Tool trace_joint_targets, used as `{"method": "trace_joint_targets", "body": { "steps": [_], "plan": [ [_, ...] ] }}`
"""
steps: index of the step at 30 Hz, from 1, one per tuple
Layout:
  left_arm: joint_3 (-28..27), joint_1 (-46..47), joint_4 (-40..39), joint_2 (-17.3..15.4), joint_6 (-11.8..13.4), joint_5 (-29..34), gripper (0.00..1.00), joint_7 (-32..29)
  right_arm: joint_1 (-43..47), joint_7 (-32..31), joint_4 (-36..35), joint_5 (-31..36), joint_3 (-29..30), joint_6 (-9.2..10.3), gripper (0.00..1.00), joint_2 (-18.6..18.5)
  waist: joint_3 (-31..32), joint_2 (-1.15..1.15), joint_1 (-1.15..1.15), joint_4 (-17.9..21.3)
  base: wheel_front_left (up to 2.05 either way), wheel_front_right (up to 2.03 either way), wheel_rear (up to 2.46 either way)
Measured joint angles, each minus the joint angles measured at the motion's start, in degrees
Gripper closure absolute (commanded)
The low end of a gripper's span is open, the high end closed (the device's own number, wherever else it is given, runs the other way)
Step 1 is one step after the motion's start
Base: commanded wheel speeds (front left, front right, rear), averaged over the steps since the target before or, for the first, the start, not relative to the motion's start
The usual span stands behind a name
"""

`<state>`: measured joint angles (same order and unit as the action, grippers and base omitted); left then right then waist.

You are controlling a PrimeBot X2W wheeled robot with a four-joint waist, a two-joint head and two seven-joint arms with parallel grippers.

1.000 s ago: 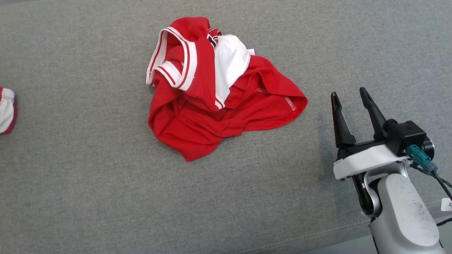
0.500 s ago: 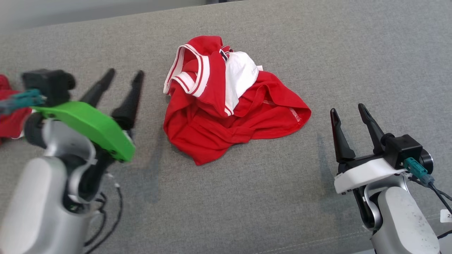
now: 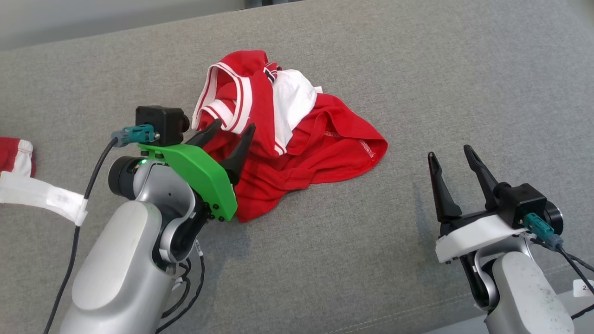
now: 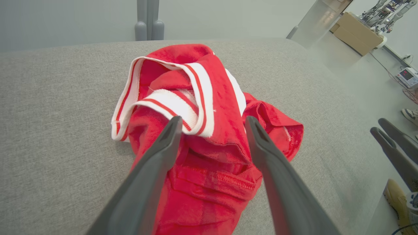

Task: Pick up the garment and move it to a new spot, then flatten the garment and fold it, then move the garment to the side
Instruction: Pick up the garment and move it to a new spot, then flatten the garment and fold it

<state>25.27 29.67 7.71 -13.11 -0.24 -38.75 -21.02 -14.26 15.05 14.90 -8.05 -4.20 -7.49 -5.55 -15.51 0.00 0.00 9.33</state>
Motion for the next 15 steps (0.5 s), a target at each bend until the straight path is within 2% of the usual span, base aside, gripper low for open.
{"method": "trace_joint_targets", "body": {
  "steps": [7,8,9,10,15],
  "plan": [
    [0.43,2.74,8.25,0.70,0.24,0.73,0.00,0.08,-0.12,0.00,0.40,-0.41,-0.68,0.00,0.00,0.82,-0.10,0.00,0.00,1.96,0.00,0.00,0.00],
    [0.56,2.86,9.14,0.74,0.23,0.74,0.56,0.11,-0.12,0.00,0.40,-0.42,-0.63,0.00,0.00,0.86,-0.12,0.00,0.00,2.18,0.00,0.00,0.00],
    [0.74,3.05,9.83,0.63,0.13,1.03,0.95,0.45,-0.12,0.00,0.41,-0.43,-0.56,0.00,0.00,0.89,-0.16,0.00,0.00,2.38,0.00,0.00,0.00],
    [0.78,3.37,10.45,0.58,-0.18,1.26,1.00,0.71,-0.12,0.00,0.40,-0.43,-0.52,0.00,0.00,0.94,-0.21,0.00,0.00,2.55,0.00,0.00,0.00],
    [1.42,4.54,12.85,0.41,-1.55,1.51,1.00,1.30,-0.12,0.00,0.42,-0.54,-0.16,0.00,0.00,1.24,-0.52,0.00,0.00,3.03,0.00,0.00,0.00]
  ]
}}
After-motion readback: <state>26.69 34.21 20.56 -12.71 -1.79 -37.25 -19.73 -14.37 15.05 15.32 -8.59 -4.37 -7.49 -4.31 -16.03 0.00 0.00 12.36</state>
